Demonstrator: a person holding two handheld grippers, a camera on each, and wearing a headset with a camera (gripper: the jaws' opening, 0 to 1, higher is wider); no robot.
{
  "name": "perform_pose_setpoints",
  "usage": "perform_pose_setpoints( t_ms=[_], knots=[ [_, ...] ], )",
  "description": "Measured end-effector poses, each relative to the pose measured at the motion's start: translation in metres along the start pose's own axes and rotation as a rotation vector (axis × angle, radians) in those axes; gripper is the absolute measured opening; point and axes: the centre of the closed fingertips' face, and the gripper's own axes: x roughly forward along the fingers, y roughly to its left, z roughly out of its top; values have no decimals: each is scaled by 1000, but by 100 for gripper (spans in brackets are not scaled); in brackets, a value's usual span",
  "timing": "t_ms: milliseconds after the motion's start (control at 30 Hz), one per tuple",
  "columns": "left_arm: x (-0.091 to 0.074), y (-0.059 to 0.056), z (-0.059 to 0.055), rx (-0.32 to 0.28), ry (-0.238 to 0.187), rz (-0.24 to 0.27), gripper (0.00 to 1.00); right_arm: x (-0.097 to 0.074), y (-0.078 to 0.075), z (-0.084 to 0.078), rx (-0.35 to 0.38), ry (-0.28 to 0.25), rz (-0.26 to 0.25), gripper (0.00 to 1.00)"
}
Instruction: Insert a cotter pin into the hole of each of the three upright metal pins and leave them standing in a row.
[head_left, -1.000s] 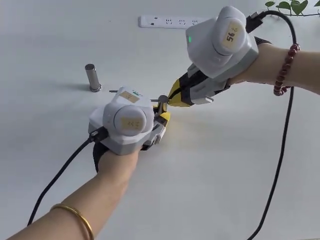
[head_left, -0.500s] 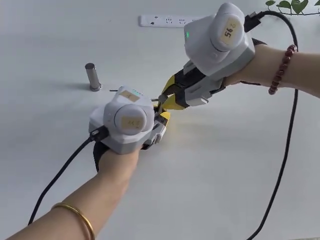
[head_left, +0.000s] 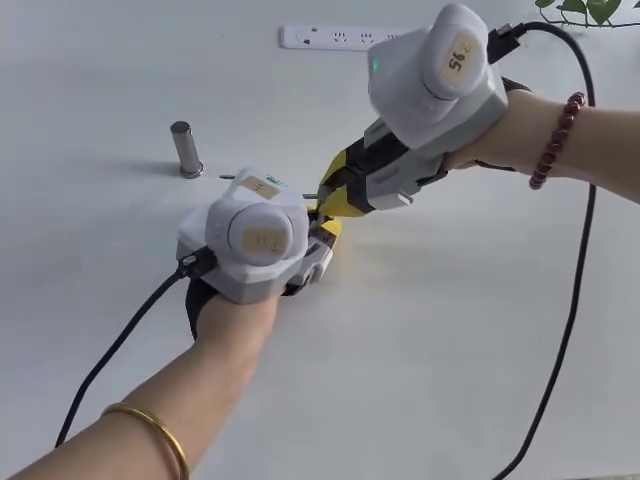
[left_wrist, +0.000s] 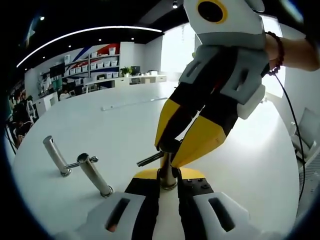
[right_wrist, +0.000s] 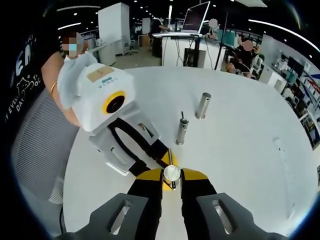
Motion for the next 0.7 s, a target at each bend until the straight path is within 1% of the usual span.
perform_pose_setpoints(
  t_ms=[33,200,333,467,700],
  knots=[
    [0,0,0,6,3,-1,11,0,0,0,5,0,1,8],
    [2,2,2,0,-5,-3,11,0,-1,2,-22,10,2,7],
    [5,6,6,-1,-14,3,11,-2,-7,3,-10,4,-1,7],
    [7,9,7,2,-8,13,11,1,-15,3,-1,2,-2,7],
    [10,15,8,-12,-8,25,11,4,-21,4,-6,7,5,7]
  ],
)
